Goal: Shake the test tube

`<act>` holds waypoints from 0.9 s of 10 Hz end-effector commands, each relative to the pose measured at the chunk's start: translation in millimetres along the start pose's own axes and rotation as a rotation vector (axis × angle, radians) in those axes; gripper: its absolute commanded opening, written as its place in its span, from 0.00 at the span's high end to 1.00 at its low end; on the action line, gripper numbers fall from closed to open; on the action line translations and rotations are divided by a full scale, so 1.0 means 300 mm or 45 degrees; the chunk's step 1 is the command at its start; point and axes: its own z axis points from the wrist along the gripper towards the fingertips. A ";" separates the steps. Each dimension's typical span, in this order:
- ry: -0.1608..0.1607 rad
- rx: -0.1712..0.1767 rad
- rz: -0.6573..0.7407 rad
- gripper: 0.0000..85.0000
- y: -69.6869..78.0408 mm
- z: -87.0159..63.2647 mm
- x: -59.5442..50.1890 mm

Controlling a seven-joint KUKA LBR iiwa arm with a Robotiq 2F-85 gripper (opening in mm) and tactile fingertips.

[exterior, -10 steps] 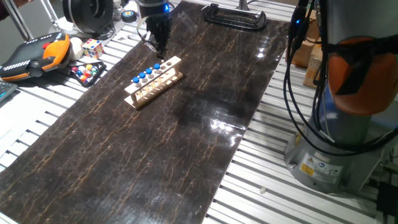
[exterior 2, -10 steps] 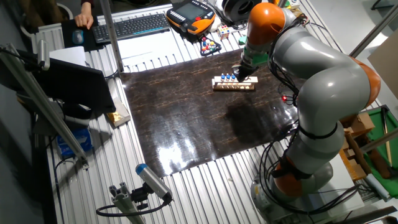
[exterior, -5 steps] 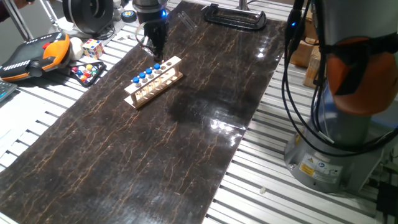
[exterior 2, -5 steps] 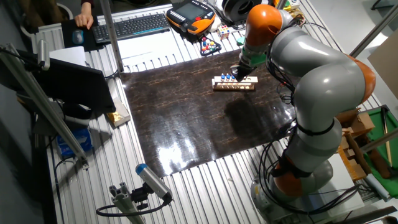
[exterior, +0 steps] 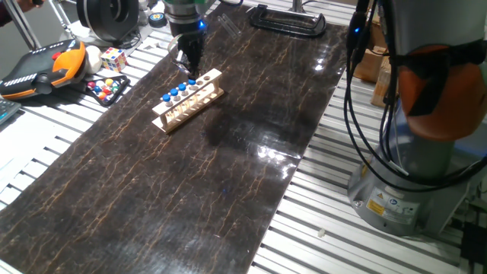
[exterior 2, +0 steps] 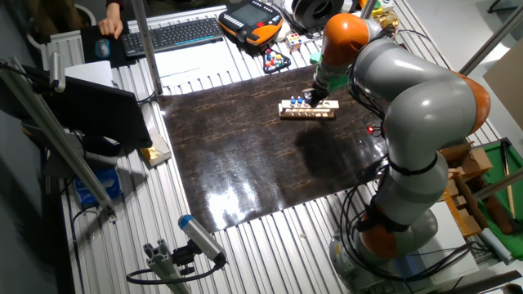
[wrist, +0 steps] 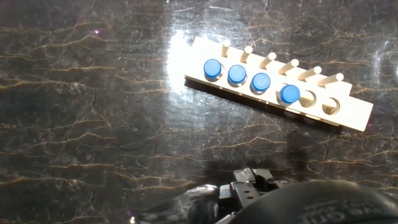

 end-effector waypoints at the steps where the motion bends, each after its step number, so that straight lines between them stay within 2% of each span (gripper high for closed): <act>1: 0.005 0.011 -0.016 0.99 0.006 0.002 -0.002; 3: 0.020 -0.014 0.008 0.99 0.028 0.006 -0.016; 9: 0.030 -0.008 0.002 0.99 0.036 0.028 -0.037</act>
